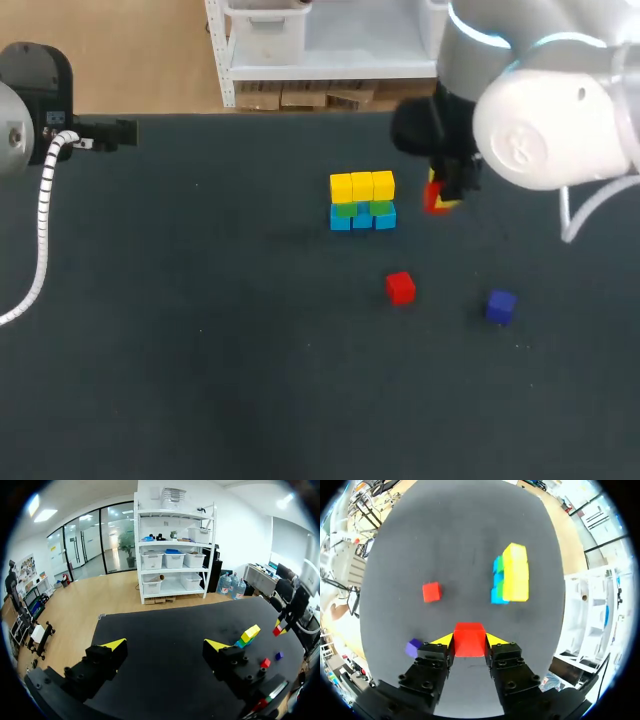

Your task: Place the blue cubes, place green cubes on the blue cubes, place the yellow cubes on the green cubes, then place the red cubes on the yellow cubes, and place purple cube on the red cubes.

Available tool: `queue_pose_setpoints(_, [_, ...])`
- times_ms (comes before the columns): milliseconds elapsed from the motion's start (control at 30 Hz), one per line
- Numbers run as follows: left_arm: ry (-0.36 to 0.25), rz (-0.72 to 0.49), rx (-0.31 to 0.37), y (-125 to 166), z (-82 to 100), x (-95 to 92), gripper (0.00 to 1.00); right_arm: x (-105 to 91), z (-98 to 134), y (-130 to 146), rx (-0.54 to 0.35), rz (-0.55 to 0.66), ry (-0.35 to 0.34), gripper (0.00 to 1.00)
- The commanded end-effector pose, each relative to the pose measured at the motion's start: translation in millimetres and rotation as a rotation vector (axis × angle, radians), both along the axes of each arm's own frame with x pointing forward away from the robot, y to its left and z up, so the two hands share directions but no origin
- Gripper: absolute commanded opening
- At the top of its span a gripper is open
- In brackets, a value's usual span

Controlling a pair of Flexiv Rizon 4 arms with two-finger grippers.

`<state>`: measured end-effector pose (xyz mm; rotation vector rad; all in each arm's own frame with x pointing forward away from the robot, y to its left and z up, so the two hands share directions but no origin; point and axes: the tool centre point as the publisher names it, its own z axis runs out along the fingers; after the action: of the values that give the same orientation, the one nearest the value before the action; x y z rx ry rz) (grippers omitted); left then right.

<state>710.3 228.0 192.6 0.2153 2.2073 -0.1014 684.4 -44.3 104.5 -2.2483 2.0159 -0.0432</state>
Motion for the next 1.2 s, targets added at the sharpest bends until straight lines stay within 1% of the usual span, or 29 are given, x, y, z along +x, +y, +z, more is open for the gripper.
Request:
queue_pose_setpoints(33, [-0.001,-0.001,-0.001,0.3,-0.1,-0.2,1.00,11.2,12.0,22.9,-0.016,0.007,0.028,0.00])
queue_pose_setpoints(200, [-0.001,-0.001,-0.001,0.3,-0.1,-0.2,1.00,24.1,14.9,42.5,-0.016,0.008,0.030,0.00])
queue_pose_setpoints(600, [-0.001,-0.001,-0.001,0.3,-0.1,-0.2,1.00,46.3,4.3,66.1,-0.026,-0.023,0.063,0.00])
queue_pose_setpoints(833, [-0.001,-0.001,-0.001,0.3,-0.1,-0.2,1.00,53.4,-1.8,69.4,-0.038,-0.034,0.068,0.00])
queue_pose_setpoints(1200, [-0.001,-0.001,-0.001,0.3,-0.1,-0.2,1.00,59.4,-9.1,68.4,-0.045,-0.046,0.073,0.00])
